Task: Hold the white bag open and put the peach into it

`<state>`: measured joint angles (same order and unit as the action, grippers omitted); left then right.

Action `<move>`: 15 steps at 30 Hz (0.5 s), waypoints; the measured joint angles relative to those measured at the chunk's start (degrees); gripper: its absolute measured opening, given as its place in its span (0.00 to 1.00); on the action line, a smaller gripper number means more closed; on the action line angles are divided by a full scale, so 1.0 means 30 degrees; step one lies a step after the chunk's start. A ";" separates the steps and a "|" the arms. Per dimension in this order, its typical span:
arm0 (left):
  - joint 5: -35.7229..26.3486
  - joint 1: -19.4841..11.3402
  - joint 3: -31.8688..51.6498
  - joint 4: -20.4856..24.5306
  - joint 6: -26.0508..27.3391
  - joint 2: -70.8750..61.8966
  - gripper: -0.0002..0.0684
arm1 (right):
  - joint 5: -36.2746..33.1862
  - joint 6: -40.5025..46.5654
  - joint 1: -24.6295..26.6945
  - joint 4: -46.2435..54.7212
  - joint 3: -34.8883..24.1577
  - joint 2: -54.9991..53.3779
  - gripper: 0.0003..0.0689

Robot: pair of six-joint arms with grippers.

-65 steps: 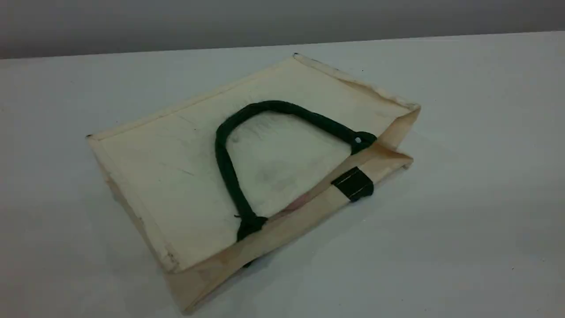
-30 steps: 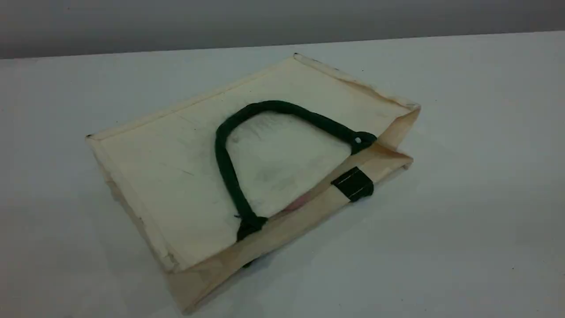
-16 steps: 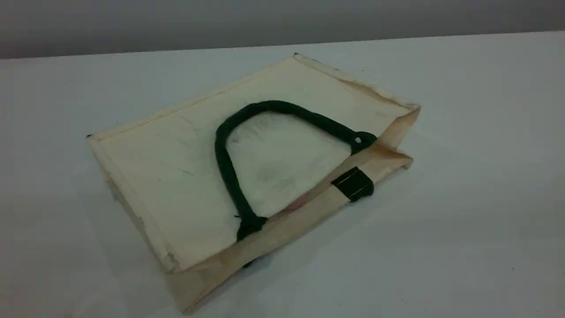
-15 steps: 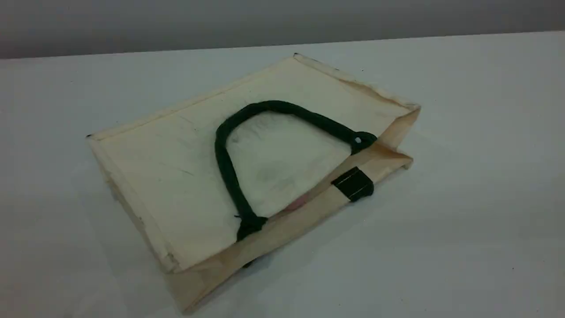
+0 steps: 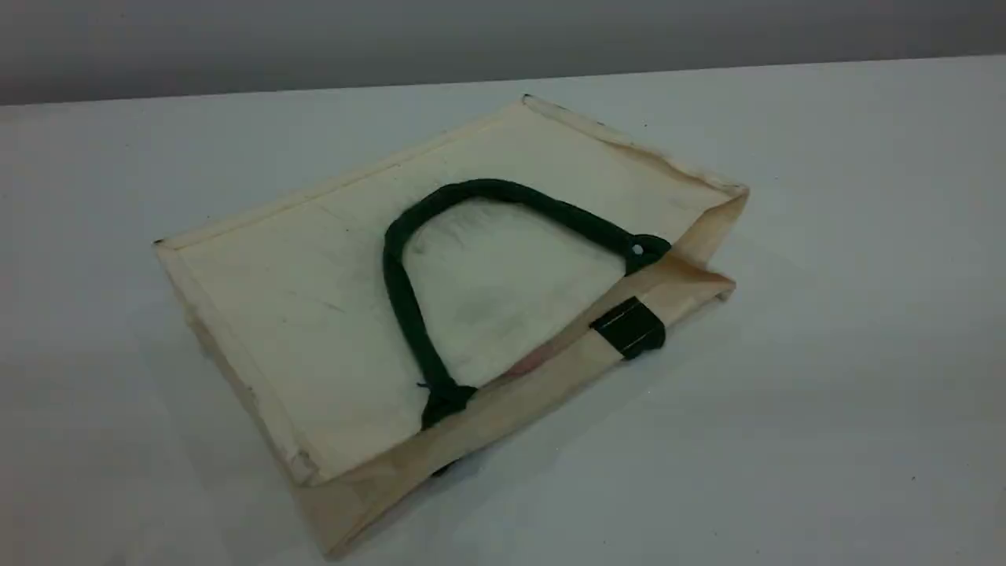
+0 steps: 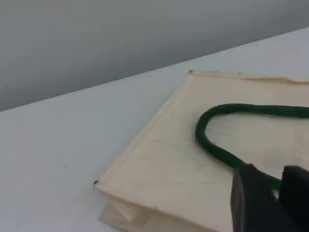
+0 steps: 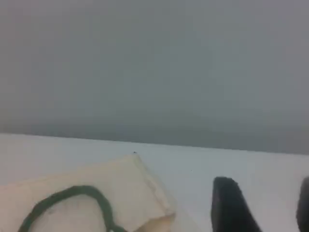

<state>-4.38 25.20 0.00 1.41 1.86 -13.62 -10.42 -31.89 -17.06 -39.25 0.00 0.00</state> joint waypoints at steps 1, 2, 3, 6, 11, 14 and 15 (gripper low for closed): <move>0.0000 0.0000 0.0000 0.0000 0.0000 0.0000 0.28 | 0.0000 0.0000 0.0000 0.0000 0.0000 0.0000 0.41; 0.0000 0.0000 0.0000 0.0000 0.0000 0.0000 0.30 | 0.0000 0.0000 0.0000 0.0000 0.0000 0.0000 0.41; 0.0000 0.0000 0.0000 0.0000 0.0000 0.0000 0.32 | 0.0000 0.0000 0.0000 0.0017 0.0000 0.0000 0.41; 0.0007 0.0000 0.0000 0.0000 0.0000 0.0000 0.38 | 0.0087 0.0017 0.0000 0.0076 0.0000 0.0000 0.43; 0.0095 0.0000 0.0000 0.0022 0.0000 0.0000 0.42 | 0.0310 0.0038 0.0000 0.0076 0.0000 0.0000 0.56; 0.0095 0.0000 0.0000 0.0022 0.0000 0.0000 0.42 | 0.0329 0.0038 0.0000 0.0076 0.0000 0.0000 0.65; 0.0095 0.0000 0.0000 0.0022 0.0000 0.0000 0.42 | 0.0329 0.0038 0.0000 0.0076 0.0000 0.0000 0.68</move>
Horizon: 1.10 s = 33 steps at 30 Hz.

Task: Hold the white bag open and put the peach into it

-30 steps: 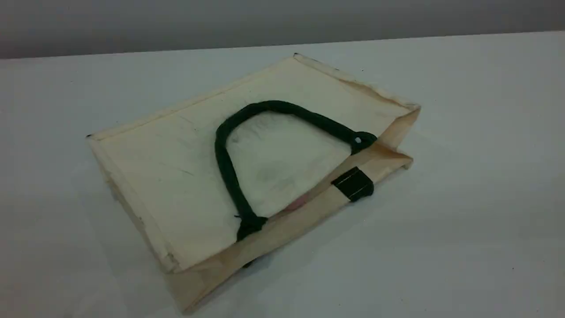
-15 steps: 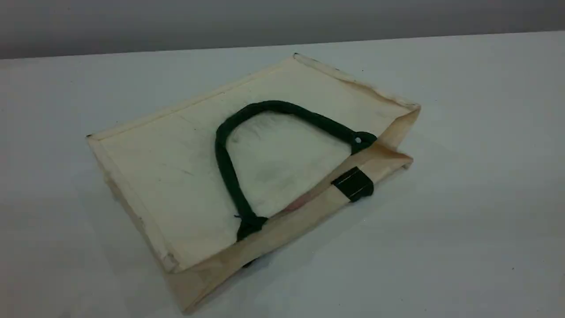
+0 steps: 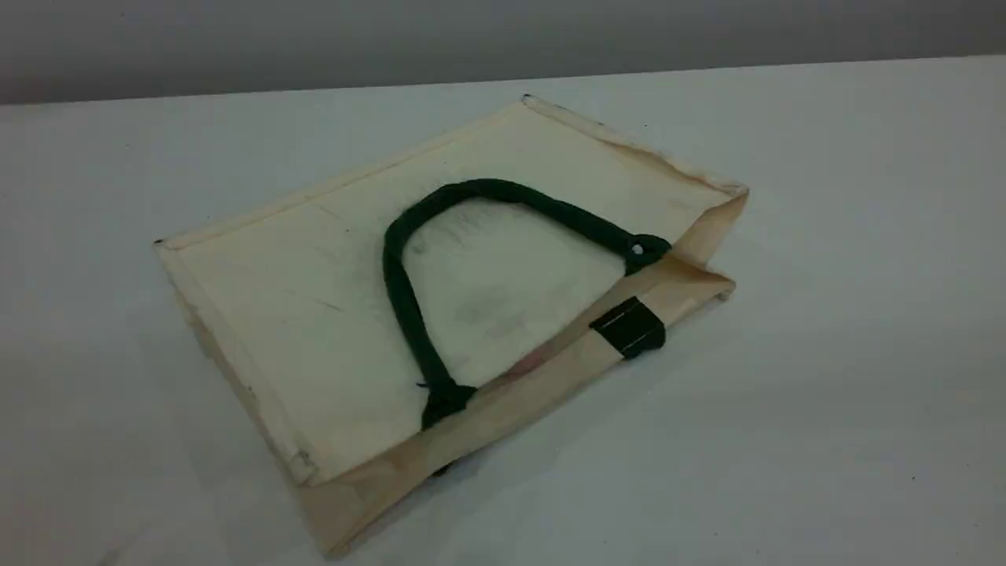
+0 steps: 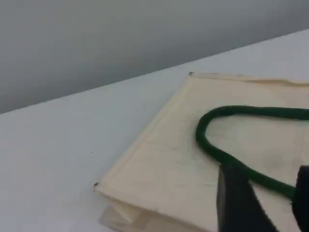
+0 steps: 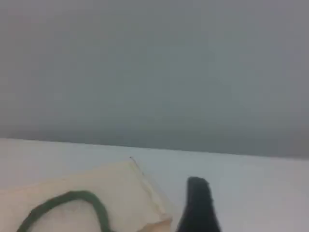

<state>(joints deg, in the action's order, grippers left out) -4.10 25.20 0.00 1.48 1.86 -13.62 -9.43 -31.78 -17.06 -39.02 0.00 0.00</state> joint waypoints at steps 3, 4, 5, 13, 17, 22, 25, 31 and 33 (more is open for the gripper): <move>0.0073 0.0000 0.0000 -0.0018 0.0000 0.0000 0.42 | 0.0018 0.0000 0.0000 0.0000 0.0000 0.0000 0.75; 0.0073 0.0000 0.0000 -0.0018 0.0000 0.0000 0.42 | 0.0018 0.0000 0.0000 0.0000 0.0000 0.0000 0.77; 0.0073 0.0000 0.0000 -0.0018 0.0000 0.0000 0.42 | 0.0032 -0.0017 0.0000 0.0000 0.0000 0.0000 0.78; 0.0323 0.0000 0.0000 -0.0026 -0.0224 0.0000 0.44 | 0.0032 -0.0017 0.0000 0.0000 0.0000 0.0000 0.82; 0.0393 0.0000 0.0000 -0.0026 -0.0344 0.0000 0.49 | 0.0032 -0.0017 0.0000 0.0000 0.0000 0.0000 0.82; 0.0376 0.0000 0.0000 -0.0026 -0.0344 0.0000 0.52 | 0.0086 -0.0017 0.0000 0.0000 0.0000 0.0000 0.82; 0.0376 0.0000 0.0000 -0.0026 -0.0344 0.0000 0.53 | 0.0095 -0.0017 0.0000 0.0000 0.0000 0.0000 0.82; 0.0358 0.0000 0.0000 -0.0026 -0.0360 0.0000 0.53 | 0.0095 -0.0018 0.0000 0.0000 0.0000 0.0000 0.82; 0.0358 0.0000 0.0000 -0.0026 -0.0360 0.0000 0.53 | 0.0095 -0.0018 0.0000 0.0000 0.0000 0.0000 0.82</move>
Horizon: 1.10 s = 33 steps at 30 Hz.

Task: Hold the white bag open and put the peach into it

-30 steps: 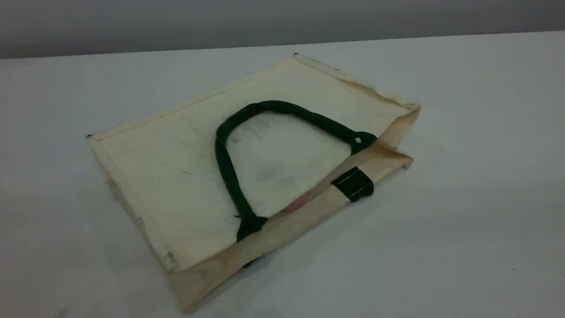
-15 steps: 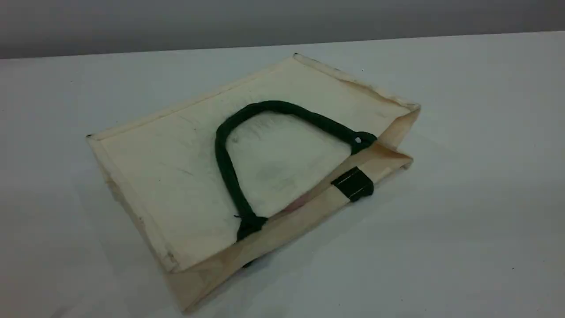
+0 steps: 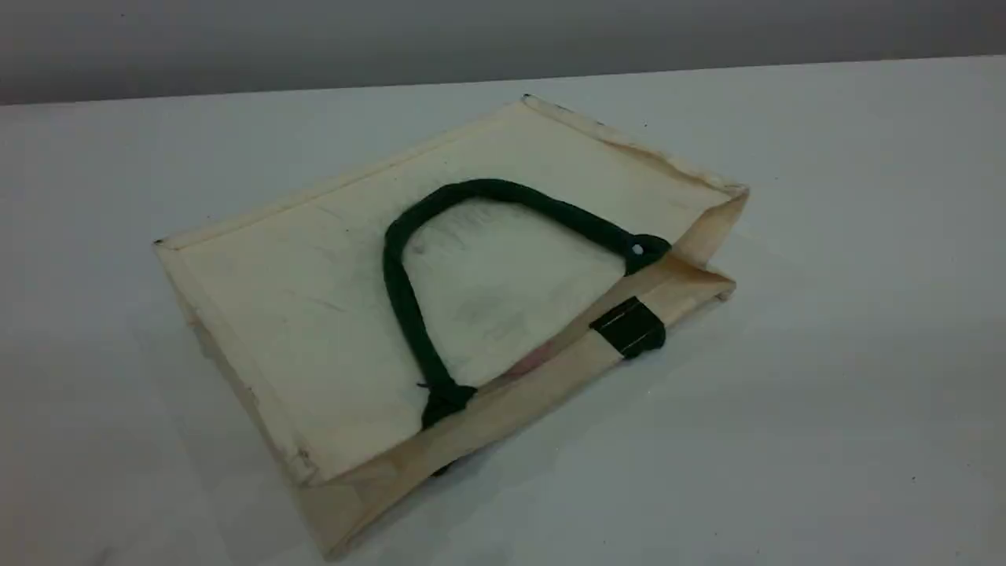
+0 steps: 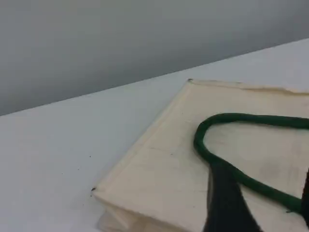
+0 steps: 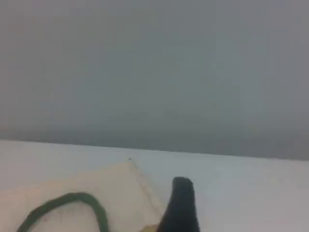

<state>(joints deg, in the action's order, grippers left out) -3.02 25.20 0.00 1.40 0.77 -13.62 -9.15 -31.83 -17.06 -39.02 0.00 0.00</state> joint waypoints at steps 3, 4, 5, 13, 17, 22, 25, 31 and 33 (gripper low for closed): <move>-0.0019 0.0000 0.0000 0.0000 0.0000 0.0000 0.53 | 0.0000 0.0000 0.0000 0.0000 0.0000 0.0000 0.82; -0.0039 0.0000 0.0000 0.0000 0.0000 0.0000 0.53 | 0.0000 0.0000 0.0000 0.0000 0.0000 0.0000 0.82; -0.0069 0.0000 0.0000 0.0000 0.0000 0.0000 0.53 | 0.0000 0.0000 0.0000 0.0000 0.0000 0.0000 0.82; -0.0142 0.0000 0.0000 0.0000 0.0000 0.0000 0.53 | 0.0000 0.0037 0.0000 0.0000 0.0000 0.0000 0.82; -0.0142 0.0000 0.0000 0.0000 0.0000 0.0000 0.53 | 0.0000 0.0037 0.0000 0.0000 0.0000 0.0000 0.82; -0.0142 0.0000 0.0000 0.0022 0.0000 0.0000 0.53 | 0.0000 -0.0106 0.0000 0.0000 0.0000 0.0000 0.82; -0.0142 0.0000 0.0000 0.0041 0.0000 0.0000 0.53 | 0.0000 -0.0714 0.0000 0.0286 0.0000 0.0000 0.82; -0.0154 0.0000 0.0000 0.0041 0.0072 0.0000 0.53 | 0.0015 -0.2143 0.0000 0.0539 0.0000 0.0000 0.81; -0.0154 0.0000 0.0000 0.0054 0.0072 0.0000 0.53 | 0.0015 -0.2143 0.0000 0.0539 0.0000 0.0000 0.80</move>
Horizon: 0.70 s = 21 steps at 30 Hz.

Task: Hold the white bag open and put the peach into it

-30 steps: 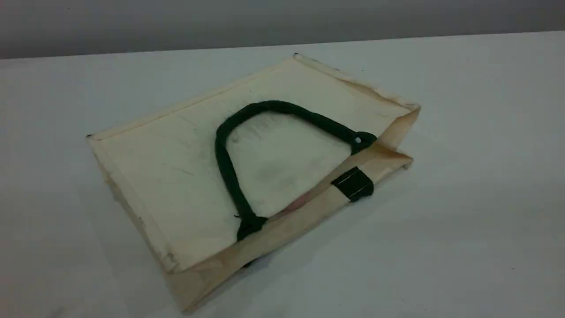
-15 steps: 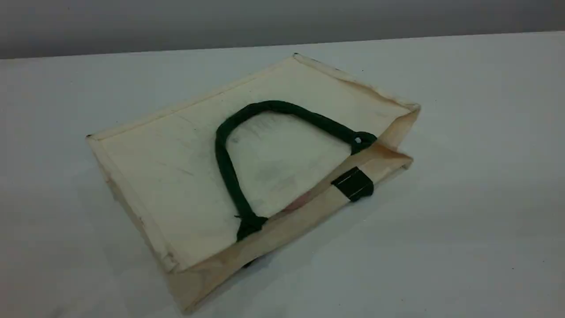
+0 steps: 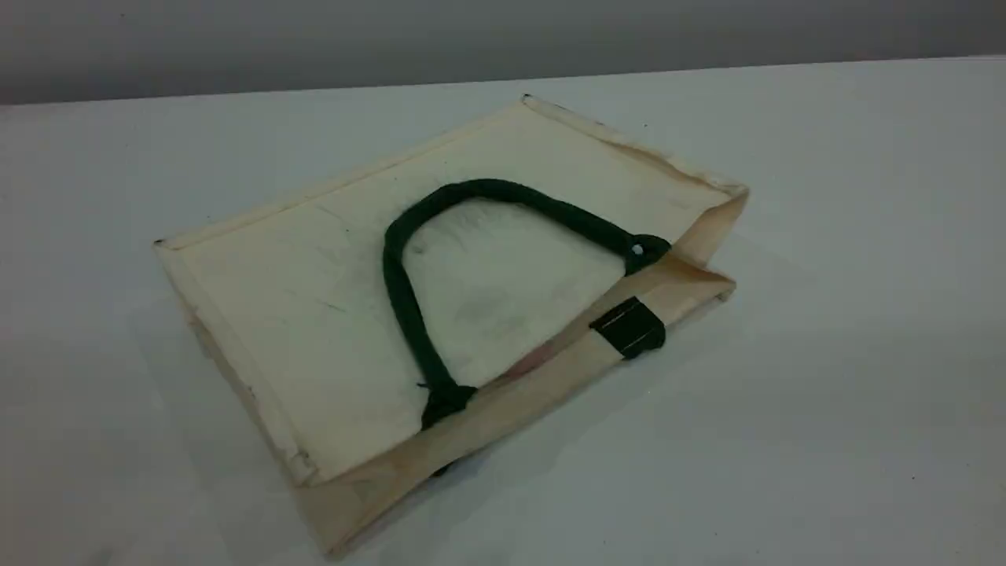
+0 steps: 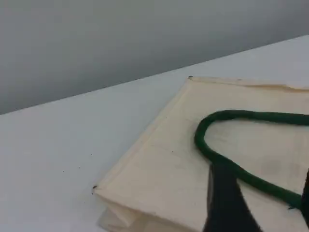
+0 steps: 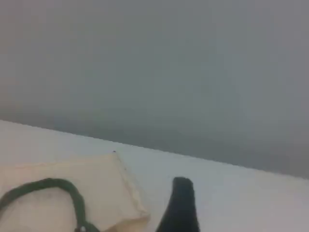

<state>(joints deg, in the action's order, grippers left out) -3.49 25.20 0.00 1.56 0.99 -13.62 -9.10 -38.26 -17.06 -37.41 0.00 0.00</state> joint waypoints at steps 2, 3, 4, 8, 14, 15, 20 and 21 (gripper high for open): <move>0.0000 0.0000 0.0000 0.0000 0.0000 0.0000 0.53 | 0.0000 0.0040 0.0000 -0.0021 0.0000 0.0000 0.78; 0.0000 0.0000 0.0000 0.0000 0.0000 0.0000 0.53 | 0.0000 0.0056 0.0000 -0.0021 0.0000 0.0000 0.77; 0.0000 0.0000 0.0000 0.0000 0.0000 0.0000 0.53 | 0.0000 0.0056 0.0000 -0.0021 0.0000 0.0000 0.77; 0.0000 0.0000 0.0000 0.0000 0.0000 0.0000 0.53 | 0.0000 0.0056 0.0000 -0.0021 0.0000 0.0000 0.74; 0.0000 0.0000 0.0000 0.0000 0.0000 0.0000 0.53 | 0.0000 0.0101 0.0000 -0.0021 0.0000 0.0000 0.72; 0.0000 0.0000 0.0000 0.0000 0.0000 0.0000 0.53 | 0.0000 0.0101 0.0000 -0.0021 0.0000 0.0000 0.72; 0.0000 0.0000 0.0000 0.0000 0.0000 0.0000 0.53 | 0.0000 0.0080 0.0000 -0.0035 0.0000 0.0000 0.71; 0.0000 0.0000 0.0000 0.0000 0.0000 0.0000 0.53 | 0.0000 0.0080 0.0000 -0.0035 0.0000 0.0000 0.71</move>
<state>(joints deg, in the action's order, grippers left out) -3.49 25.20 0.00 1.56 0.99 -13.62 -9.10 -38.02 -17.06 -37.51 0.00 0.00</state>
